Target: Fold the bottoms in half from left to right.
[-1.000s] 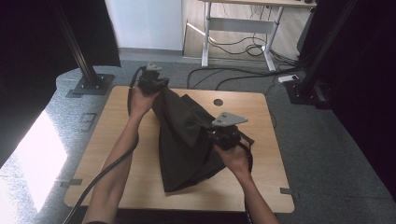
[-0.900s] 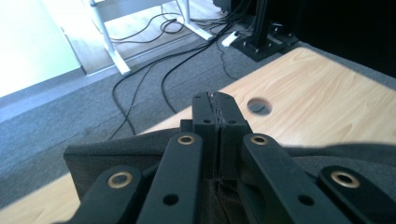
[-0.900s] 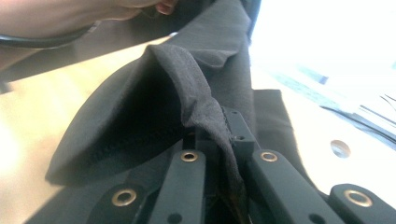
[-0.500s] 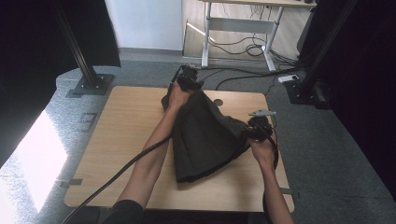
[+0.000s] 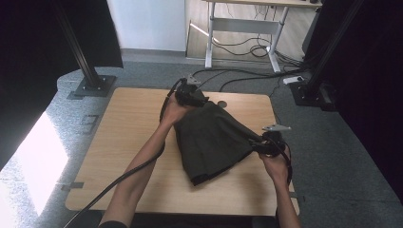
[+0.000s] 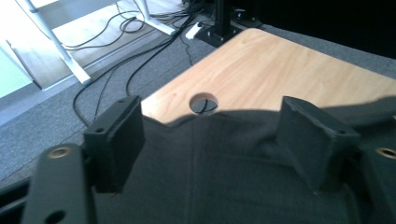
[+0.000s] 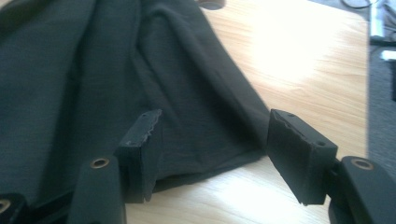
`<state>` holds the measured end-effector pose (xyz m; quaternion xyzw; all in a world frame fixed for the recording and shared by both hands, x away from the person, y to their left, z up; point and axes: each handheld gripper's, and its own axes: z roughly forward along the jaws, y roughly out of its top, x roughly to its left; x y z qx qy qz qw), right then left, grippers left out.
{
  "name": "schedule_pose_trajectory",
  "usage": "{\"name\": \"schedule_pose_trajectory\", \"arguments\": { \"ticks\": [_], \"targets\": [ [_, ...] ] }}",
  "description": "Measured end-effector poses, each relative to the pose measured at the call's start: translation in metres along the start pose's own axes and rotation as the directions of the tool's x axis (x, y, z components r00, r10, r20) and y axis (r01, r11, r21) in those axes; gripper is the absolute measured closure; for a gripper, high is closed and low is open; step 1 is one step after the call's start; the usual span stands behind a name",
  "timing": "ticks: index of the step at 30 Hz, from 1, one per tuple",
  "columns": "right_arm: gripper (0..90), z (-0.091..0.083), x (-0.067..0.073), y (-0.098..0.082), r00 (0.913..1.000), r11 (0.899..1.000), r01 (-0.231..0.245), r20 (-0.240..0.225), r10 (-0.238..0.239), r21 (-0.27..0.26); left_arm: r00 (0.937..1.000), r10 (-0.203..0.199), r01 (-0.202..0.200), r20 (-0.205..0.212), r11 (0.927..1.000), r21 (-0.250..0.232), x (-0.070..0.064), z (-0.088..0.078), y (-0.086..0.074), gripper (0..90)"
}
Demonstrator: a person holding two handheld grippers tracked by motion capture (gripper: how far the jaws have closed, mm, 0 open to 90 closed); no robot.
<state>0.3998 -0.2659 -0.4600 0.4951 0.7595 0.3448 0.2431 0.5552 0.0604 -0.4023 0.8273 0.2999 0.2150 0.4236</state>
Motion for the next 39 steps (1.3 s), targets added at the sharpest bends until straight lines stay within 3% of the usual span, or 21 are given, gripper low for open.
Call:
{"name": "schedule_pose_trajectory", "arguments": {
  "ticks": [3, 4, 9, 11, 13, 14, 18, 19, 21, 25, 27, 28, 29, 31, 32, 33, 35, 36, 37, 39],
  "targets": [
    [34.8, 0.001, 0.005, 0.0, 0.9998, 1.0, 0.005, -0.02, -0.005, 0.001, 0.9997, -0.003, 0.003, 0.024, 1.0, 0.006, -0.002, -0.005, -0.009, 18.9],
    [33.5, 0.002, 0.01, -0.001, 0.9992, 1.0, 0.012, -0.039, -0.012, -0.001, 0.9992, -0.004, 0.004, 0.04, 1.0, 0.007, -0.002, -0.01, -0.019, 18.5],
    [31.0, 0.004, 0.021, -0.004, 0.9974, 1.0, 0.014, -0.071, -0.014, -0.005, 0.9994, -0.016, 0.015, 0.032, 0.9993, 0.035, 0.001, -0.019, -0.039, 16.9],
    [28.7, 0.006, 0.028, -0.007, 0.9955, 1.0, 0.03, -0.09, -0.03, -0.004, 0.9974, -0.052, 0.049, 0.05, 0.9978, 0.045, 0.003, -0.029, -0.056, 16.1],
    [27.7, 0.007, 0.032, -0.009, 0.9946, 0.999, 0.037, -0.097, -0.037, -0.004, 0.9965, -0.06, 0.057, 0.059, 0.9972, 0.048, 0.003, -0.033, -0.061, 15.4],
    [25.9, 0.009, 0.035, -0.011, 0.9934, 0.999, 0.047, -0.105, -0.047, -0.004, 0.9956, -0.065, 0.062, 0.067, 0.9971, 0.045, -0.002, -0.041, -0.072, 14.8],
    [24.2, 0.011, 0.039, -0.016, 0.9924, 0.999, 0.041, -0.116, -0.041, -0.002, 0.9959, -0.055, 0.051, 0.072, 0.9974, 0.051, -0.009, -0.05, -0.088, 14.4],
    [24.0, 0.011, 0.043, -0.02, 0.9918, 0.999, 0.036, -0.123, -0.036, -0.003, 0.997, -0.045, 0.042, 0.062, 0.9975, 0.057, -0.013, -0.058, -0.1, 14.5],
    [23.7, 0.01, 0.046, -0.024, 0.9915, 0.999, 0.036, -0.124, -0.037, -0.006, 0.9971, -0.047, 0.044, 0.06, 0.997, 0.064, -0.015, -0.064, -0.111, 14.5],
    [23.4, 0.008, 0.052, -0.038, 0.9909, 0.999, 0.031, -0.131, -0.032, -0.012, 0.9971, -0.067, 0.064, 0.037, 0.9952, 0.074, -0.015, -0.082, -0.143, 14.4],
    [22.8, 0.009, 0.052, -0.047, 0.9901, 1.0, 0.022, -0.138, -0.023, -0.004, 0.9964, -0.082, 0.079, 0.024, 0.993, 0.088, -0.015, -0.091, -0.161, 13.8],
    [22.8, 0.009, 0.052, -0.047, 0.9901, 1.0, 0.022, -0.138, -0.023, -0.004, 0.9964, -0.082, 0.079, 0.024, 0.993, 0.088, -0.015, -0.091, -0.161, 13.4],
    [21.5, 0.011, 0.05, -0.056, 0.9916, 1.0, 0.02, -0.128, -0.018, 0.012, 0.9949, -0.1, 0.099, 0.008, 0.9904, 0.097, -0.016, -0.103, -0.181, 13.4],
    [21.0, 0.011, 0.049, -0.06, 0.9919, 1.0, 0.02, -0.126, -0.017, 0.019, 0.9949, -0.101, 0.1, 0.005, 0.9888, 0.111, -0.017, -0.109, -0.19, 12.3],
    [18.5, 0.013, 0.045, -0.068, 0.9931, 0.999, 0.02, -0.116, -0.016, 0.036, 0.9958, -0.087, 0.09, -0.029, 0.9874, 0.13, -0.02, -0.118, -0.203, 11.3],
    [18.5, 0.013, 0.045, -0.068, 0.9931, 0.999, 0.02, -0.116, -0.016, 0.036, 0.9958, -0.087, 0.09, -0.029, 0.9874, 0.13, -0.02, -0.118, -0.203, 10.8],
    [15.6, 0.013, 0.042, -0.074, 0.9945, 0.998, 0.023, -0.103, -0.017, 0.055, 0.9953, -0.08, 0.088, -0.054, 0.9824, 0.165, -0.024, -0.129, -0.221, 8.1],
    [13.4, 0.014, 0.039, -0.081, 0.9944, 0.997, 0.026, -0.104, -0.019, 0.071, 0.9945, -0.075, 0.089, -0.073, 0.9761, 0.199, -0.027, -0.135, -0.235, 1.7],
    [13.1, 0.014, 0.038, -0.084, 0.9941, 0.997, 0.025, -0.107, -0.017, 0.078, 0.9945, -0.075, 0.089, -0.073, 0.9761, 0.199, -0.027, -0.135, -0.235, 0.0],
    [10.2, 0.017, 0.036, -0.092, 0.9939, 0.995, 0.022, -0.11, -0.012, 0.096, 0.9924, -0.06, 0.086, -0.108, 0.9639, 0.252, -0.03, -0.144, -0.256, 0.0]
  ]
}}
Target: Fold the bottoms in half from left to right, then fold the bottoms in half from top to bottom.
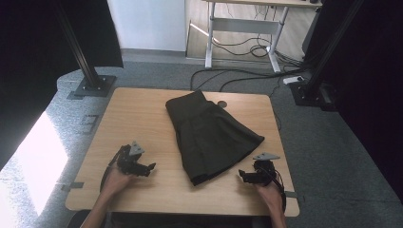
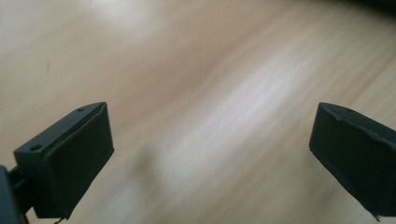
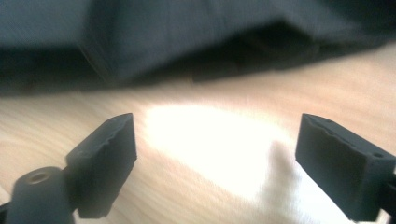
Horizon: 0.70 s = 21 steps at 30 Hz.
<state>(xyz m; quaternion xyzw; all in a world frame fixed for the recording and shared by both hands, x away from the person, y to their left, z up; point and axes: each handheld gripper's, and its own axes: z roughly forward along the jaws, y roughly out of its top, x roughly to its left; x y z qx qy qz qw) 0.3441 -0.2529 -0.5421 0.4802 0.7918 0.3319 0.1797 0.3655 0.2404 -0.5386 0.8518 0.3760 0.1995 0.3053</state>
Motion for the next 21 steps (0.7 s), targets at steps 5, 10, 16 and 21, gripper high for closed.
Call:
{"name": "schedule_pose_trajectory", "arguments": {
  "ticks": [5, 10, 16, 21],
  "targets": [
    [0.0, 0.006, -0.002, -0.011, 0.9992, 1.0, -0.008, 0.038, 0.008, -0.004, 0.998, -0.057, 0.057, 0.029, 0.9984, 0.005, 0.005, -0.002, -0.015, 0.0],
    [0.0, 0.009, -0.001, -0.013, 0.9982, 0.999, -0.019, 0.055, 0.021, -0.03, 0.9929, -0.1, 0.098, 0.064, 0.9948, 0.029, 0.011, 0.0, -0.016, 0.0],
    [0.0, 0.009, -0.001, -0.013, 0.9978, 0.999, -0.025, 0.06, 0.027, -0.03, 0.9926, -0.108, 0.106, 0.056, 0.994, 0.028, 0.011, 0.0, -0.016, 0.0],
    [0.0, 0.008, -0.001, -0.013, 0.9979, 0.999, -0.025, 0.06, 0.027, -0.03, 0.9925, -0.109, 0.107, 0.056, 0.9938, 0.027, 0.011, 0.0, -0.016, 0.0]
  ]
}}
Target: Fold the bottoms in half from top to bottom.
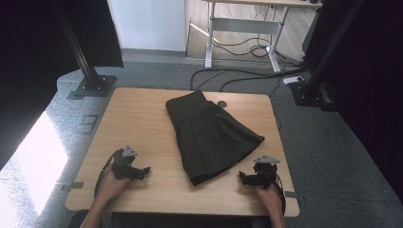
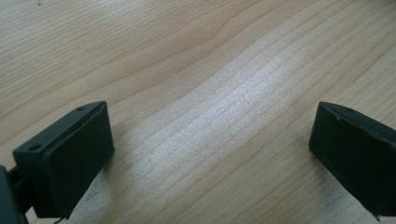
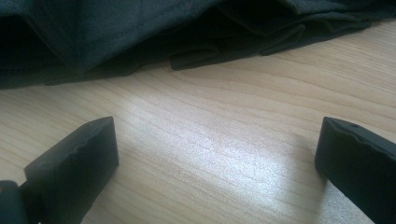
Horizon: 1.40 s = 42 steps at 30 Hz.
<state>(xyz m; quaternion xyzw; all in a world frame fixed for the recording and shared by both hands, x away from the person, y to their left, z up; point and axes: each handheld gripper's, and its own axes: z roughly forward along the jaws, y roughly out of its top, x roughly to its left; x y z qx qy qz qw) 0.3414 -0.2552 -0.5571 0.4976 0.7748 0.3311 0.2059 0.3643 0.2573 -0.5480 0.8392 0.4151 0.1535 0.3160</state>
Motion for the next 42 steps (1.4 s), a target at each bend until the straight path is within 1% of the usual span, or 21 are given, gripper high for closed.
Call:
{"name": "schedule_pose_trajectory", "arguments": {
  "ticks": [4, 7, 10, 11, 12, 13, 16, 18, 19, 21, 22, 24, 25, 29, 34, 35, 37, 39, 40, 41, 42],
  "targets": [
    [0.0, -0.002, -0.001, 0.0, 1.0, 1.0, -0.001, -0.001, 0.001, 0.014, 1.0, -0.001, 0.001, -0.001, 1.0, 0.001, 0.0, 0.0, 0.0, 0.0],
    [1.5, -0.006, -0.002, 0.004, 0.9999, 1.0, 0.0, -0.017, 0.0, 0.017, 1.0, -0.006, 0.006, 0.002, 1.0, 0.004, -0.006, -0.001, 0.006, 5.7],
    [3.3, -0.011, -0.005, 0.022, 1.0, 1.0, 0.003, -0.008, -0.003, -0.02, 0.998, 0.058, -0.057, 0.027, 0.9979, -0.031, -0.03, 0.001, 0.034, 5.1],
    [3.3, -0.011, -0.005, 0.026, 1.0, 1.0, 0.008, 0.001, -0.008, -0.021, 0.998, 0.058, -0.057, 0.027, 0.9979, -0.031, -0.03, 0.001, 0.034, 4.8],
    [3.5, -0.01, -0.004, 0.032, 0.9998, 1.0, 0.02, 0.01, -0.02, -0.024, 0.9954, 0.081, -0.078, 0.052, 0.9957, -0.05, -0.045, 0.006, 0.053, 3.8],
    [3.5, -0.01, -0.004, 0.032, 0.9998, 1.0, 0.02, 0.01, -0.02, -0.024, 0.9954, 0.081, -0.078, 0.052, 0.9957, -0.05, -0.045, 0.006, 0.053, 2.6],
    [4.8, -0.002, -0.013, 0.054, 0.9995, 1.0, 0.014, 0.027, -0.014, -0.02, 0.9893, 0.101, -0.09, 0.106, 0.991, -0.099, -0.075, 0.017, 0.095, 0.0],
    [4.8, 0.004, -0.022, 0.065, 0.999, 0.999, -0.015, 0.041, 0.016, -0.03, 0.985, 0.088, -0.07, 0.148, 0.9897, -0.124, -0.088, 0.023, 0.111, 0.0],
    [5.2, 0.007, -0.026, 0.07, 0.9984, 0.999, -0.022, 0.052, 0.023, -0.033, 0.985, 0.088, -0.07, 0.148, 0.9897, -0.124, -0.088, 0.023, 0.111, 0.0],
    [5.6, 0.011, -0.031, 0.076, 0.9973, 0.999, -0.028, 0.066, 0.03, -0.037, 0.983, 0.075, -0.056, 0.167, 0.9915, -0.117, -0.103, 0.034, 0.12, 0.0],
    [6.0, 0.018, -0.039, 0.086, 0.9951, 0.998, -0.046, 0.086, 0.049, -0.043, 0.985, 0.077, -0.064, 0.154, 0.9939, -0.09, -0.114, 0.046, 0.121, 0.0],
    [6.1, 0.024, -0.045, 0.092, 0.9928, 0.998, -0.053, 0.105, 0.058, -0.045, 0.9887, 0.066, -0.057, 0.135, 0.9961, -0.067, -0.122, 0.059, 0.115, 0.0],
    [6.1, 0.028, -0.048, 0.095, 0.9907, 0.998, -0.056, 0.122, 0.061, -0.043, 0.9884, 0.06, -0.053, 0.139, 0.9971, -0.055, -0.122, 0.064, 0.111, 0.0],
    [6.2, 0.047, -0.062, 0.101, 0.9795, 0.997, -0.07, 0.188, 0.071, -0.013, 0.9928, 0.112, -0.113, 0.041, 0.9934, 0.017, -0.122, 0.076, 0.096, 0.2],
    [9.1, 0.066, -0.073, 0.099, 0.9739, 0.995, -0.093, 0.21, 0.086, 0.025, 0.9957, 0.077, -0.077, 0.051, 0.997, 0.003, -0.112, 0.077, 0.09, 0.0],
    [10.4, 0.074, -0.072, 0.096, 0.9784, 0.995, -0.067, 0.2, 0.052, 0.07, 0.996, 0.082, -0.082, 0.037, 0.9966, 0.008, -0.107, 0.075, 0.089, 0.0],
    [11.0, 0.075, -0.071, 0.094, 0.9802, 0.995, -0.061, 0.193, 0.045, 0.074, 0.996, 0.086, -0.087, 0.024, 0.9962, 0.013, -0.101, 0.073, 0.088, 0.0],
    [14.1, 0.072, -0.064, 0.09, 0.9901, 0.996, -0.058, 0.132, 0.048, 0.07, 0.9971, 0.076, -0.076, -0.006, 0.9969, 0.021, -0.085, 0.07, 0.086, 0.0],
    [14.9, 0.067, -0.05, 0.086, 0.9948, 0.997, -0.023, 0.1, 0.016, 0.075, 0.9974, 0.06, -0.059, -0.04, 0.9979, 0.026, -0.068, 0.066, 0.085, 0.0],
    [14.9, 0.067, -0.05, 0.086, 0.9948, 0.997, -0.023, 0.1, 0.016, 0.075, 0.9974, 0.06, -0.059, -0.04, 0.9979, 0.026, -0.068, 0.066, 0.085, 0.0],
    [17.2, 0.061, -0.033, 0.08, 0.9981, 0.997, 0.013, 0.059, -0.017, 0.073, 0.9952, 0.032, -0.03, -0.093, 0.9991, 0.031, -0.046, 0.062, 0.083, 0.0]
  ]
}}
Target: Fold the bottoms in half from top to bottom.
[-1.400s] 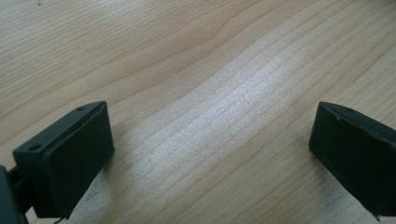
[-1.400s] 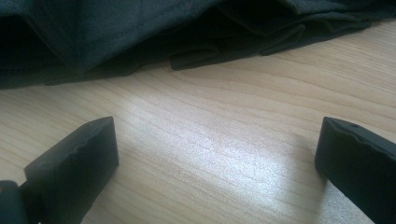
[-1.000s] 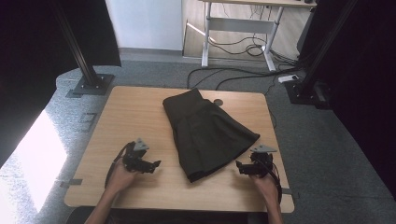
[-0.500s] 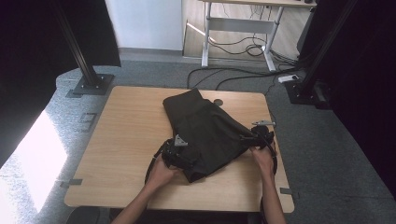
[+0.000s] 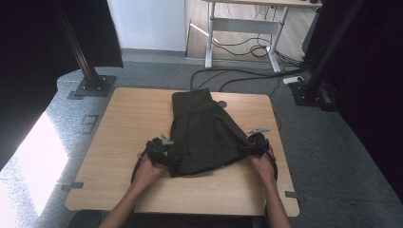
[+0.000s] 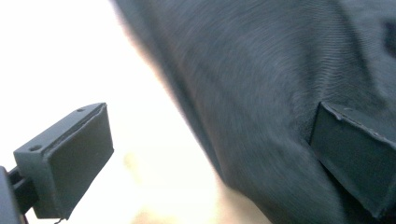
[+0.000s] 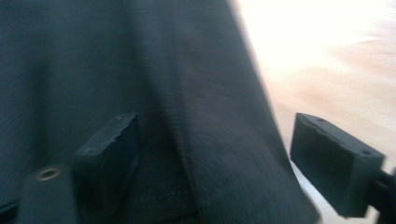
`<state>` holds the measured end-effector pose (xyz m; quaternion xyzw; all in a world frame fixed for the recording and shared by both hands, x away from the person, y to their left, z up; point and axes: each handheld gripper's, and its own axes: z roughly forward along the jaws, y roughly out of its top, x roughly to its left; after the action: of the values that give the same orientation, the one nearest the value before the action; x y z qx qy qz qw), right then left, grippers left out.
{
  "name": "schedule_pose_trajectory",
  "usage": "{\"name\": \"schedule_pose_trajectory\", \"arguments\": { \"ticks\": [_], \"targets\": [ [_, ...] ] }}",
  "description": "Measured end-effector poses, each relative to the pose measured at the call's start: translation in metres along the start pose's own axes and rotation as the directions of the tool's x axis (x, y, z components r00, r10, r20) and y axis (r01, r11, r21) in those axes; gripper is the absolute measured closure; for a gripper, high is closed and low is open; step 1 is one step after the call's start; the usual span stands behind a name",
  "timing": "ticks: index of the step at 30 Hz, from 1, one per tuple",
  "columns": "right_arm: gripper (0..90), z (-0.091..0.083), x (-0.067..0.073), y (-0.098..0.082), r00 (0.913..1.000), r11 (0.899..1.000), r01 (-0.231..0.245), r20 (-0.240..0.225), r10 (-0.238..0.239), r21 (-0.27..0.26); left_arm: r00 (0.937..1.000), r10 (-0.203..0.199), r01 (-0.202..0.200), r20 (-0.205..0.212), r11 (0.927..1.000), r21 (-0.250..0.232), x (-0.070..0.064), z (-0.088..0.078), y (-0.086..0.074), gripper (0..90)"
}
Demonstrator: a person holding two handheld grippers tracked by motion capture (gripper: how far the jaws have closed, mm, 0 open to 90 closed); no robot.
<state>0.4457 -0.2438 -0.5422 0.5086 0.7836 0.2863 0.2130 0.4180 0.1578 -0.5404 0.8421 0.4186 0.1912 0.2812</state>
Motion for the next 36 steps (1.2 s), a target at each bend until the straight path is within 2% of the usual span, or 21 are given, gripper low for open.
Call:
{"name": "schedule_pose_trajectory", "arguments": {
  "ticks": [2, 3, 4, 7, 10, 12, 13, 14, 16, 17, 18, 21, 23, 26, 27, 28, 29, 30, 32, 34, 36],
  "targets": [
    [18.4, -0.009, 0.025, -0.008, 0.9987, 0.999, 0.034, -0.037, -0.034, 0.0, 0.9985, -0.039, 0.04, -0.038, 0.9991, 0.012, 0.024, -0.001, -0.003, 0.0],
    [18.4, -0.009, 0.025, -0.008, 0.9987, 0.999, 0.034, -0.037, -0.034, 0.0, 0.9985, -0.039, 0.04, -0.038, 0.9991, 0.012, 0.024, -0.001, -0.003, 0.0],
    [19.6, -0.018, 0.054, -0.015, 0.9949, 0.997, 0.074, -0.069, -0.074, -0.004, 0.9949, -0.069, 0.072, -0.073, 0.9969, 0.032, 0.047, -0.005, -0.005, 0.0],
    [19.6, -0.029, 0.1, -0.024, 0.9873, 0.991, 0.13, -0.09, -0.131, -0.012, 0.9835, -0.073, 0.074, -0.165, 0.9972, 0.001, 0.061, -0.027, -0.006, 2.6],
    [19.6, -0.035, 0.133, -0.027, 0.9802, 0.985, 0.171, -0.098, -0.172, -0.015, 0.9837, -0.101, 0.085, -0.148, 0.9901, -0.112, 0.052, -0.066, -0.005, 4.6],
    [19.5, -0.036, 0.15, -0.025, 0.9741, 0.979, 0.202, -0.1, -0.203, -0.016, 0.9899, -0.116, 0.101, -0.082, 0.9815, -0.162, 0.037, -0.077, -0.006, 4.6],
    [18.7, -0.036, 0.154, -0.024, 0.9714, 0.977, 0.211, -0.108, -0.211, -0.013, 0.9899, -0.116, 0.101, -0.082, 0.9815, -0.162, 0.037, -0.077, -0.006, 4.6],
    [14.2, -0.037, 0.156, -0.023, 0.9683, 0.976, 0.22, -0.121, -0.219, -0.004, 0.9957, -0.091, 0.092, 0.012, 0.986, -0.139, 0.017, -0.072, -0.011, 4.3],
    [8.1, -0.042, 0.154, -0.021, 0.9695, 0.978, 0.206, -0.132, -0.206, -0.014, 0.9964, -0.068, 0.073, 0.051, 0.9912, -0.11, 0.0, -0.06, -0.019, 3.6],
    [8.1, -0.048, 0.15, -0.019, 0.9699, 0.98, 0.196, -0.14, -0.199, -0.038, 0.9964, -0.068, 0.073, 0.051, 0.9912, -0.11, 0.0, -0.06, -0.019, 2.7],
    [8.2, -0.054, 0.143, -0.015, 0.971, 0.981, 0.187, -0.141, -0.193, -0.057, 0.9972, -0.05, 0.054, 0.056, 0.9957, -0.075, -0.013, -0.047, -0.028, 2.2],
    [9.3, -0.061, 0.119, 0.0, 0.9804, 0.985, 0.161, -0.103, -0.167, -0.07, 0.9996, -0.027, 0.027, -0.008, 0.9981, -0.056, -0.02, -0.032, -0.039, 2.7],
    [10.4, -0.058, 0.108, 0.01, 0.9843, 0.987, 0.145, -0.09, -0.152, -0.074, 0.9992, -0.04, 0.04, -0.003, 0.9967, -0.071, -0.019, -0.031, -0.04, 2.4],
    [10.1, -0.025, 0.082, 0.051, 0.9892, 0.988, 0.146, 0.004, -0.146, -0.058, 0.998, -0.062, 0.062, 0.009, 0.9958, -0.068, -0.014, -0.03, -0.043, 2.2],
    [10.1, -0.025, 0.082, 0.051, 0.9892, 0.988, 0.146, 0.004, -0.146, -0.058, 0.9979, -0.065, 0.065, 0.007, 0.9954, -0.07, -0.013, -0.03, -0.043, 2.2],
    [9.5, 0.0, 0.075, 0.072, 0.9882, 0.987, 0.151, 0.03, -0.15, -0.05, 0.9979, -0.065, 0.065, 0.007, 0.9954, -0.07, -0.012, -0.031, -0.045, 2.2],
    [9.5, 0.0, 0.075, 0.072, 0.9882, 0.987, 0.151, 0.03, -0.15, -0.05, 0.9979, -0.065, 0.065, 0.007, 0.9954, -0.07, -0.012, -0.031, -0.045, 2.2],
    [9.1, 0.026, 0.067, 0.089, 0.9935, 0.993, 0.111, 0.031, -0.11, -0.043, 0.9979, -0.064, 0.064, 0.005, 0.9957, -0.067, -0.011, -0.032, -0.045, 2.2],
    [9.1, 0.034, 0.065, 0.093, 0.9945, 0.994, 0.1, 0.036, -0.098, -0.044, 0.998, -0.063, 0.064, 0.003, 0.9959, -0.064, -0.009, -0.032, -0.045, 2.2],
    [8.8, 0.066, 0.057, 0.102, 0.9967, 0.998, 0.067, 0.046, -0.067, 0.002, 0.9979, -0.065, 0.065, 0.004, 0.9964, -0.054, -0.001, -0.032, -0.046, 2.0],
    [7.4, 0.071, 0.056, 0.101, 0.9965, 0.997, 0.07, 0.044, -0.071, 0.017, 0.997, -0.077, 0.077, 0.009, 0.9961, -0.044, 0.007, -0.031, -0.046, 1.6]
  ]
}}
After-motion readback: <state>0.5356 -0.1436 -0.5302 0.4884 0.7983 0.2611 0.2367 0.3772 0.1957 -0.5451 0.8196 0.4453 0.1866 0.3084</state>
